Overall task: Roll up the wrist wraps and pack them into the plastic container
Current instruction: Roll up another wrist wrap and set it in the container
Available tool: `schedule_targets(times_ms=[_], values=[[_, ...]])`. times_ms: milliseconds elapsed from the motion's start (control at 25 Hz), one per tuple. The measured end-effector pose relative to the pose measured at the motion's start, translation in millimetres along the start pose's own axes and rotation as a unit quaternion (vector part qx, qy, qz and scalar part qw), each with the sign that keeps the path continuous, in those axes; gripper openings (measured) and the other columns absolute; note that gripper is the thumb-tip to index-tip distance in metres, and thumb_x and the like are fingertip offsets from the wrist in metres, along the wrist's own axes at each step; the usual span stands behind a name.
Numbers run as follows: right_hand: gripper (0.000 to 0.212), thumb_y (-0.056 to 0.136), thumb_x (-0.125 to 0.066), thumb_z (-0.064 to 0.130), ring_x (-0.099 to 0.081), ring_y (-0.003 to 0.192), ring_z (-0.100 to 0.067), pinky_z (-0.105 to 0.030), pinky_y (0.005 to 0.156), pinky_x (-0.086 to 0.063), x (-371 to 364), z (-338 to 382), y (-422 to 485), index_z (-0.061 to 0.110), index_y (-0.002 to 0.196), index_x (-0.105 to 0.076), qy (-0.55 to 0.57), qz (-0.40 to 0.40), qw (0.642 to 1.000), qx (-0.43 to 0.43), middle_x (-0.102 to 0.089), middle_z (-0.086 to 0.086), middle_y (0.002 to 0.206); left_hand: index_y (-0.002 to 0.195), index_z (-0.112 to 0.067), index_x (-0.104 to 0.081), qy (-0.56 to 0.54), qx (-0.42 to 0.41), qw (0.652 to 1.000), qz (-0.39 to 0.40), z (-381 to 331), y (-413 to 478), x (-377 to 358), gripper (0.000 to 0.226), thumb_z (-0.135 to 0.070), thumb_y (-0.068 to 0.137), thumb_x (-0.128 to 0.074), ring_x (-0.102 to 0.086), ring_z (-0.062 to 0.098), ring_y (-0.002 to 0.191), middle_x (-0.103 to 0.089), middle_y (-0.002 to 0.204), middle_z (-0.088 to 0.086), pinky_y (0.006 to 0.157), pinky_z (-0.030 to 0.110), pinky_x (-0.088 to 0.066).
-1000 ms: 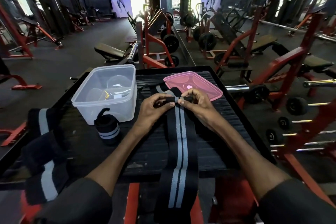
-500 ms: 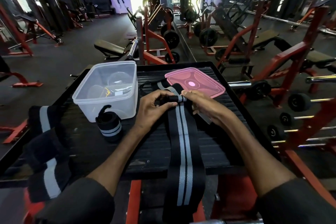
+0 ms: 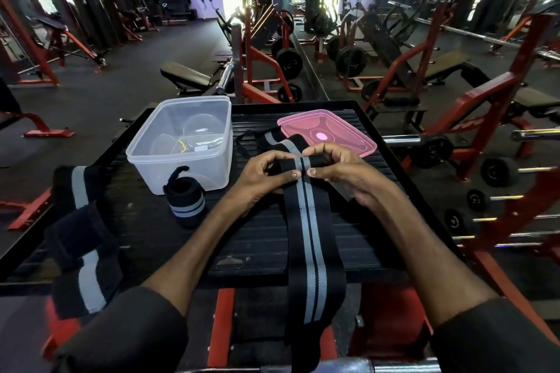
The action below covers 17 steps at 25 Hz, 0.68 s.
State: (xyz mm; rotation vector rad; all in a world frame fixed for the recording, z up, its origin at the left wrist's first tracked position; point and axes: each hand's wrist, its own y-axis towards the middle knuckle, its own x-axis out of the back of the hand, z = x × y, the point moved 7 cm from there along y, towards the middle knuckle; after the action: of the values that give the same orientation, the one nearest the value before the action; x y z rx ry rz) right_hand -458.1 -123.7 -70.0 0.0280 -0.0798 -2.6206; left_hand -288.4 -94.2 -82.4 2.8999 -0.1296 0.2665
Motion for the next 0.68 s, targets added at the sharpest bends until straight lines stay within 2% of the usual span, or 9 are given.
schedule_targets(times_ms=[120, 200, 280, 360, 440, 560, 680], values=[[0.023, 0.09, -0.07, 0.007, -0.069, 0.079, -0.01, -0.021, 0.064, -0.054, 0.7, -4.2, 1.7, 0.016, 0.112, -0.07, 0.107, -0.03, 0.992, -0.055, -0.075, -0.001, 0.097, 0.11, -0.02, -0.071, 0.035, -0.04, 0.999, -0.005, -7.3, -2.8, -1.3, 0.036, -0.009, 0.079, -0.084, -0.069, 0.004, 0.099, -0.073, 0.108, -0.006, 0.08, 0.025, -0.058], [0.019, 0.094, -0.069, 0.025, -0.066, 0.079, -0.01, -0.024, 0.065, -0.051, 2.2, -10.5, 1.3, 0.017, 0.111, -0.07, 0.037, -0.032, 0.996, -0.075, -0.074, 0.001, 0.094, 0.109, -0.019, -0.071, 0.074, -0.081, 0.994, -0.015, -13.6, -4.9, -1.6, 0.039, -0.009, 0.076, -0.087, -0.068, 0.002, 0.102, -0.072, 0.106, -0.01, 0.093, 0.022, -0.054], [0.031, 0.096, -0.064, 0.045, -0.061, 0.075, -0.006, -0.023, 0.065, -0.048, 1.2, -19.0, -1.6, 0.017, 0.109, -0.069, -0.061, 0.004, 0.994, -0.09, -0.071, 0.007, 0.09, 0.11, -0.018, -0.071, 0.102, -0.107, 0.989, -0.02, -16.2, -6.0, 0.2, 0.04, -0.011, 0.075, -0.088, -0.067, 0.003, 0.105, -0.072, 0.107, -0.01, 0.098, 0.024, -0.051], [0.047, 0.093, -0.065, 0.053, -0.058, 0.081, -0.013, -0.025, 0.066, -0.047, 4.0, -21.3, -3.3, 0.011, 0.113, -0.067, -0.097, 0.014, 0.992, -0.074, -0.069, 0.002, 0.097, 0.113, -0.016, -0.071, 0.118, -0.101, 0.988, -0.015, -13.2, -3.7, 0.9, 0.041, -0.012, 0.076, -0.087, -0.066, 0.006, 0.11, -0.071, 0.111, -0.008, 0.1, 0.026, -0.05], [0.045, 0.091, -0.068, 0.048, -0.058, 0.087, -0.013, -0.025, 0.067, -0.046, 7.5, -17.5, -4.6, 0.011, 0.117, -0.067, -0.109, -0.001, 0.994, -0.032, -0.068, 0.002, 0.101, 0.119, -0.015, -0.068, 0.099, -0.039, 0.994, 0.018, -5.0, -3.6, -2.9, 0.039, -0.013, 0.083, -0.082, -0.065, 0.006, 0.108, -0.069, 0.113, -0.007, 0.093, 0.027, -0.055], [0.022, 0.094, -0.072, 0.028, -0.06, 0.086, -0.004, -0.022, 0.065, -0.044, 6.9, -14.1, -5.0, 0.017, 0.113, -0.07, -0.119, -0.008, 0.993, 0.018, -0.071, 0.007, 0.098, 0.125, -0.014, -0.064, 0.025, 0.07, 0.994, 0.078, 8.2, -7.5, -12.8, 0.031, -0.022, 0.095, -0.069, -0.068, 0.005, 0.101, -0.067, 0.117, -0.002, 0.075, 0.028, -0.062], [0.024, 0.09, -0.074, 0.009, -0.059, 0.079, -0.007, -0.019, 0.062, -0.044, 2.7, -10.8, -6.3, 0.012, 0.114, -0.07, -0.09, 0.01, 0.995, 0.037, -0.069, -0.005, 0.097, 0.124, -0.013, -0.066, 0.033, 0.044, 0.997, 0.062, 6.0, -7.7, -8.9, 0.032, -0.019, 0.093, -0.071, -0.069, 0.003, 0.098, -0.066, 0.122, 0.002, 0.071, 0.028, -0.062]])
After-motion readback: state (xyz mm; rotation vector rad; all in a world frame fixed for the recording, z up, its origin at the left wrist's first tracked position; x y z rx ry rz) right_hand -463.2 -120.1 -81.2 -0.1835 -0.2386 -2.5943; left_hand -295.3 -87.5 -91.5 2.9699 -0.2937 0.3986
